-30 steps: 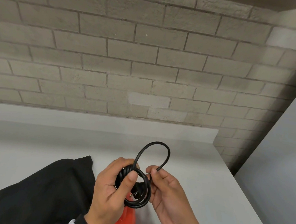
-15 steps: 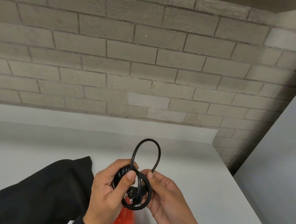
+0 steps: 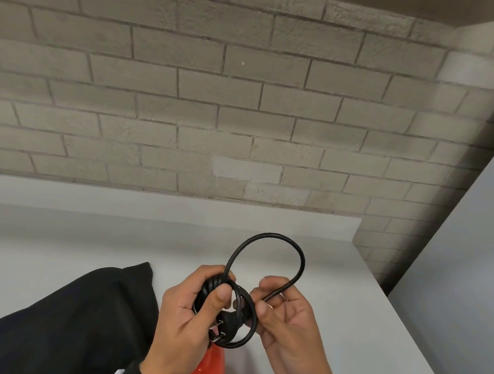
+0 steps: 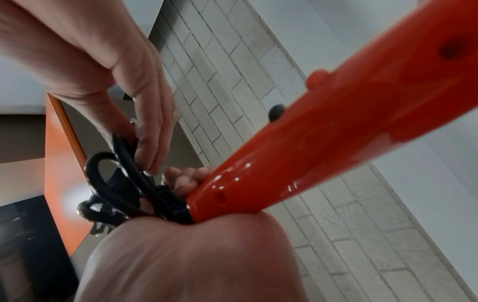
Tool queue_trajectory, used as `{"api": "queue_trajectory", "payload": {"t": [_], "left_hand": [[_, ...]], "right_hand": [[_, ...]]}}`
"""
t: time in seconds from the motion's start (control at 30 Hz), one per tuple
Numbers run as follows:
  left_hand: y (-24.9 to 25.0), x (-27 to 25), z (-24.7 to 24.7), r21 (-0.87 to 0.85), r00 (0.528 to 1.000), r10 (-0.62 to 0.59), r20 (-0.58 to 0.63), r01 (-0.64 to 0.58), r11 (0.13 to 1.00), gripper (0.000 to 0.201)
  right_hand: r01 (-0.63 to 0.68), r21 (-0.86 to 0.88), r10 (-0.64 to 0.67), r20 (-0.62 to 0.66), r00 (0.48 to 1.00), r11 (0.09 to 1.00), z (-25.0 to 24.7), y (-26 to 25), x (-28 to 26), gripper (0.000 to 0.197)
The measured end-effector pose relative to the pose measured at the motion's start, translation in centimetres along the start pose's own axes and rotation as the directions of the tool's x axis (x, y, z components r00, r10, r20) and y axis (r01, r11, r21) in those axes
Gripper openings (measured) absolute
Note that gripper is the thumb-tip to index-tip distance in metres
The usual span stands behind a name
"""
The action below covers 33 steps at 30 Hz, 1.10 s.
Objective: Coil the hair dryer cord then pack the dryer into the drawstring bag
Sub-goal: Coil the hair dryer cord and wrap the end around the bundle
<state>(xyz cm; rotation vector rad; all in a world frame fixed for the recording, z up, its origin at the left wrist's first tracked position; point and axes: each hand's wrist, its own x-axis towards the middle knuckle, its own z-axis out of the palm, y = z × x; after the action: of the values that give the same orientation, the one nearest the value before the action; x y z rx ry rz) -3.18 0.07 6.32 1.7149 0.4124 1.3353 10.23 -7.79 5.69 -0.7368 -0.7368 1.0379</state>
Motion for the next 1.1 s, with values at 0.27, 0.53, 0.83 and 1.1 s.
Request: {"api": "queue_trajectory", "payload": {"t": [0.27, 0.53, 0.83, 1.1], "left_hand": [[0.2, -0.1, 0.2, -0.004, 0.999, 0.02, 0.026, -0.02, 1.0, 0.034], [0.6, -0.1, 0.8, -0.04, 0.999, 0.031, 0.039, -0.029, 0.999, 0.036], [0.0, -0.1, 0.2, 0.074, 0.999, 0.023, -0.038, -0.02, 0.997, 0.015], [0.5, -0.2, 0.7, 0.09, 0.997, 0.059, -0.051, -0.055, 0.994, 0.02]], "right_hand": [[-0.054, 0.013, 0.052, 0.12, 0.991, 0.998, -0.8, -0.8, -0.3, 0.036], [0.017, 0.501, -0.125, 0.182, 0.975, 0.865, -0.2, 2.3, -0.2, 0.029], [0.016, 0.141, 0.005, -0.146, 0.989, 0.99, 1.6, 0.8, -1.5, 0.088], [0.334, -0.289, -0.371, -0.085, 0.925, 0.897, 3.4, 1.8, -3.3, 0.035]]}}
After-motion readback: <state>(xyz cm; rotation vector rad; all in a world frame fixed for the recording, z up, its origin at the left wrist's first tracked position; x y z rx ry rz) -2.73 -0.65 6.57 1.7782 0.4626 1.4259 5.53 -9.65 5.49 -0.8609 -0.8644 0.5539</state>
